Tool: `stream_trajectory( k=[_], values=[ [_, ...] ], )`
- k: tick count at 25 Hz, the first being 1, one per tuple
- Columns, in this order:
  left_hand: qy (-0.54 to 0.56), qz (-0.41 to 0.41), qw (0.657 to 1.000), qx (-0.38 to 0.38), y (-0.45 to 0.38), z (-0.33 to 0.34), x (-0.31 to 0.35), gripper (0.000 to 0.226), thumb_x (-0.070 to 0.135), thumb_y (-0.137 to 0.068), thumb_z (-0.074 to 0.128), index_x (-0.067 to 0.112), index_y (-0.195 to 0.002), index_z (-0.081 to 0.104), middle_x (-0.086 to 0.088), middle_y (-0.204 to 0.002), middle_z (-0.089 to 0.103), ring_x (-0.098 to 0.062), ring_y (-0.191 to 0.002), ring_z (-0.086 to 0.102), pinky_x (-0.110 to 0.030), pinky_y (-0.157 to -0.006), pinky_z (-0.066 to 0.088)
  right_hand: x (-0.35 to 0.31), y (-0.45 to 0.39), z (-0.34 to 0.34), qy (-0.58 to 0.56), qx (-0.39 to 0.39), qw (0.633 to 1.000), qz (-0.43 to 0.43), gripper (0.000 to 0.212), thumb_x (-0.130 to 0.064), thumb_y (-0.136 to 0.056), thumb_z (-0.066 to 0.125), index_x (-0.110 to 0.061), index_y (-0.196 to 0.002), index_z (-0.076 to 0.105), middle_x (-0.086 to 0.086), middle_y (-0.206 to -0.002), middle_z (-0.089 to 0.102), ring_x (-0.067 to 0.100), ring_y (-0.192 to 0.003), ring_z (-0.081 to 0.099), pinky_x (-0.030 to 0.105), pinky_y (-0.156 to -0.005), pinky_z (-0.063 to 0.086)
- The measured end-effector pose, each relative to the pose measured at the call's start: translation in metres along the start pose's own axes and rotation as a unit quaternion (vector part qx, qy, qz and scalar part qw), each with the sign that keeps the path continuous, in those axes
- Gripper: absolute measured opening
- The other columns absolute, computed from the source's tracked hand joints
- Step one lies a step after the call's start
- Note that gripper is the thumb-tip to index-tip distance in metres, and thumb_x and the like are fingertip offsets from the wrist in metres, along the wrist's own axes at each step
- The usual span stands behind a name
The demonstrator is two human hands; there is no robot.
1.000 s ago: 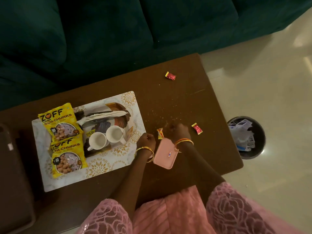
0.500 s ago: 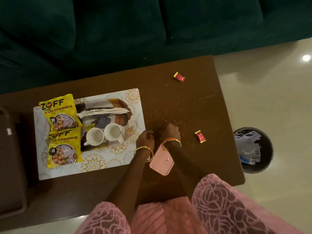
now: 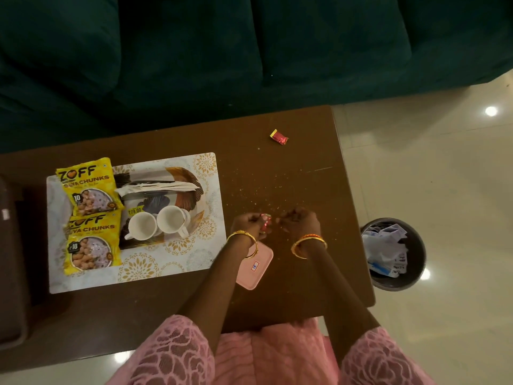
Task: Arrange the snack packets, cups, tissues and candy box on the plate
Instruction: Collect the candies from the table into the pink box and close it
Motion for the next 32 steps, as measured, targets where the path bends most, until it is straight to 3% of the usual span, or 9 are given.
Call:
stream_trajectory(
  k=[6, 9, 12, 16, 19, 22, 27, 30, 32],
  values=[
    [0.011, -0.024, 1.000, 0.011, -0.004, 0.003, -0.011, 0.018, 0.011, -0.087, 0.062, 0.007, -0.104, 0.058, -0.018, -0.115, 0.067, -0.022, -0.085, 0.064, -0.029, -0.072, 0.053, 0.044, -0.020, -0.050, 0.192, 0.063, 0.979, -0.031, 0.031, -0.016, -0.077, 0.071, -0.009, -0.105, 0.063, 0.019, -0.117, 0.058, 0.036, -0.111, 0.053, 0.039, -0.092, 0.046],
    [0.002, -0.037, 0.999, 0.027, -0.006, 0.005, -0.017, 0.028, 0.009, -0.083, 0.066, 0.007, -0.110, 0.057, -0.016, -0.114, 0.066, -0.023, -0.087, 0.064, -0.027, -0.066, 0.053, 0.051, -0.018, -0.030, 0.236, 0.045, 0.969, -0.064, 0.042, -0.021, -0.077, 0.072, -0.009, -0.113, 0.055, 0.017, -0.118, 0.050, 0.036, -0.111, 0.050, 0.041, -0.090, 0.047],
    [-0.013, -0.024, 0.999, 0.031, -0.010, 0.006, -0.017, 0.033, 0.009, -0.084, 0.066, 0.004, -0.115, 0.058, -0.017, -0.116, 0.067, -0.021, -0.088, 0.064, -0.027, -0.066, 0.053, 0.046, -0.018, -0.024, 0.251, 0.074, 0.961, -0.093, 0.031, -0.015, -0.082, 0.064, -0.008, -0.112, 0.057, 0.018, -0.114, 0.052, 0.037, -0.109, 0.051, 0.040, -0.086, 0.048],
    [-0.054, 0.027, 0.996, 0.060, -0.011, 0.012, -0.001, 0.032, 0.021, -0.084, 0.066, 0.006, -0.112, 0.064, -0.014, -0.115, 0.067, -0.025, -0.100, 0.062, -0.039, -0.087, 0.055, 0.050, -0.018, -0.025, -0.013, 0.090, 0.995, 0.031, 0.015, -0.019, -0.087, 0.054, -0.006, -0.091, 0.060, 0.012, -0.084, 0.061, 0.030, -0.077, 0.061, 0.036, -0.070, 0.050],
    [-0.007, 0.021, 0.998, 0.061, -0.013, 0.026, 0.010, 0.032, 0.025, -0.083, 0.068, 0.009, -0.111, 0.067, -0.006, -0.109, 0.066, -0.022, -0.099, 0.057, -0.033, -0.087, 0.047, 0.044, -0.014, 0.029, -0.309, -0.035, 0.933, 0.179, 0.012, -0.013, -0.093, 0.043, -0.007, -0.098, 0.052, 0.010, -0.086, 0.056, 0.022, -0.073, 0.059, 0.035, -0.063, 0.054],
    [0.061, -0.005, 0.995, 0.080, -0.017, 0.029, 0.018, 0.028, 0.019, -0.081, 0.070, 0.011, -0.107, 0.069, -0.004, -0.105, 0.067, -0.022, -0.098, 0.059, -0.035, -0.089, 0.048, 0.017, -0.018, 0.059, -0.432, -0.081, 0.870, 0.222, 0.016, -0.019, -0.090, 0.045, -0.008, -0.085, 0.056, 0.008, -0.074, 0.053, 0.020, -0.068, 0.054, 0.031, -0.060, 0.048],
    [0.144, 0.020, 0.981, 0.129, -0.050, 0.008, 0.059, 0.041, 0.011, -0.078, 0.071, 0.012, -0.116, 0.057, -0.011, -0.119, 0.064, -0.030, -0.105, 0.063, -0.040, -0.086, 0.055, -0.048, -0.054, 0.059, -0.325, -0.114, 0.928, 0.142, 0.011, -0.015, -0.084, 0.064, -0.010, -0.093, 0.059, 0.007, -0.083, 0.060, 0.022, -0.079, 0.059, 0.035, -0.067, 0.051],
    [0.129, 0.065, 0.986, 0.088, -0.074, 0.008, 0.094, 0.047, 0.035, -0.081, 0.068, 0.013, -0.120, 0.053, -0.010, -0.119, 0.065, -0.022, -0.088, 0.063, -0.032, -0.068, 0.052, -0.104, -0.094, 0.052, -0.286, -0.115, 0.949, 0.074, 0.011, -0.007, -0.082, 0.065, -0.016, -0.075, 0.062, 0.003, -0.070, 0.058, 0.016, -0.065, 0.053, 0.026, -0.053, 0.043],
    [0.055, 0.112, 0.989, 0.084, -0.082, 0.001, 0.111, 0.043, 0.046, -0.082, 0.063, 0.015, -0.111, 0.056, -0.007, -0.113, 0.065, -0.019, -0.086, 0.062, -0.032, -0.071, 0.050, -0.133, -0.125, 0.032, -0.227, -0.050, 0.973, 0.002, 0.007, -0.009, -0.081, 0.066, -0.016, -0.084, 0.065, 0.000, -0.075, 0.059, 0.015, -0.065, 0.052, 0.026, -0.053, 0.045]
  ],
)
Point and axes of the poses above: each hand's wrist, its own y-axis away from the middle knuckle, its own z-axis out of the palm, x = y × z, the point moved 10 cm from there along -y, towards the middle knuckle
